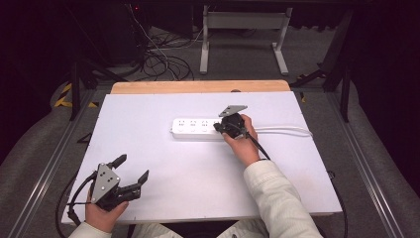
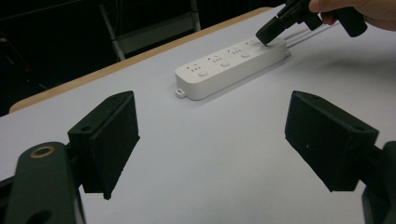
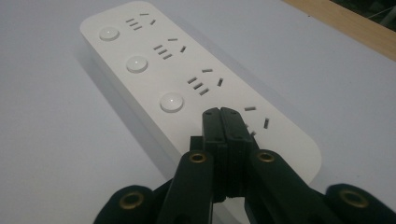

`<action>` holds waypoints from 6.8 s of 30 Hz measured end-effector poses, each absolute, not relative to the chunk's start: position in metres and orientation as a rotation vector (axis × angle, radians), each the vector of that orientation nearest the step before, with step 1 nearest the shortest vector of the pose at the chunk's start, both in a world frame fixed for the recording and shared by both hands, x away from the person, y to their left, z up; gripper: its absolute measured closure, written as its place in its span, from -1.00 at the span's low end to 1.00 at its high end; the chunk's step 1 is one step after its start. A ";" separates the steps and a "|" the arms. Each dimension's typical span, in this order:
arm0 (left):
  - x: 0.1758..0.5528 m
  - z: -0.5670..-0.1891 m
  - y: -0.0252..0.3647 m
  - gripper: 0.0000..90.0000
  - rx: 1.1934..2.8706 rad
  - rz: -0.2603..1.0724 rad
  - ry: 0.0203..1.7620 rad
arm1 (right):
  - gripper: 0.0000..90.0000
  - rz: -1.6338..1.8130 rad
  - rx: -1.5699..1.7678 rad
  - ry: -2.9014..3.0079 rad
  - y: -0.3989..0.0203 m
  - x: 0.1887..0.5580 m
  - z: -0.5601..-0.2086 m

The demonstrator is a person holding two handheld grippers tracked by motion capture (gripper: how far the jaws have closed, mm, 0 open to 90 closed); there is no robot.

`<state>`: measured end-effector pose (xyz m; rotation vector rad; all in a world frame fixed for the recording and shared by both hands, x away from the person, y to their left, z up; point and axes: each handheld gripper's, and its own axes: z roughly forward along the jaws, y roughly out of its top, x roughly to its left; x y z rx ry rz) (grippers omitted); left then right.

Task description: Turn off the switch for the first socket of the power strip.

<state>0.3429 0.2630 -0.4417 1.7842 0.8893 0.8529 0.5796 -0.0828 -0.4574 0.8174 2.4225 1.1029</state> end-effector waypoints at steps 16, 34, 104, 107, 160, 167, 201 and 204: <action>0.343 -0.442 0.263 -0.60 1.784 0.854 0.890 | 1.00 1.074 0.813 2.418 -0.080 0.578 -0.459; 0.343 -0.442 0.262 -0.60 1.785 0.853 0.893 | 1.00 1.029 0.817 2.402 -0.075 0.575 -0.461; 0.344 -0.442 0.263 -0.60 1.781 0.851 0.896 | 0.68 1.212 0.822 2.291 -0.079 0.547 -0.412; 0.343 -0.442 0.263 -0.60 1.779 0.851 0.899 | 0.54 1.228 0.818 2.284 -0.080 0.545 -0.407; 0.335 -0.437 0.261 -0.64 1.758 0.794 0.884 | -0.59 1.436 0.711 2.314 -0.205 0.437 -0.430; 0.335 -0.438 0.264 -0.64 1.758 0.758 0.895 | -0.59 1.518 0.738 2.342 -0.217 0.432 -0.445; 0.336 -0.449 0.266 -0.66 1.786 0.784 0.914 | -0.68 1.387 0.899 2.293 -0.244 0.414 -0.483; 0.336 -0.449 0.267 -0.67 1.780 0.791 0.916 | -0.68 1.393 0.877 2.260 -0.246 0.412 -0.479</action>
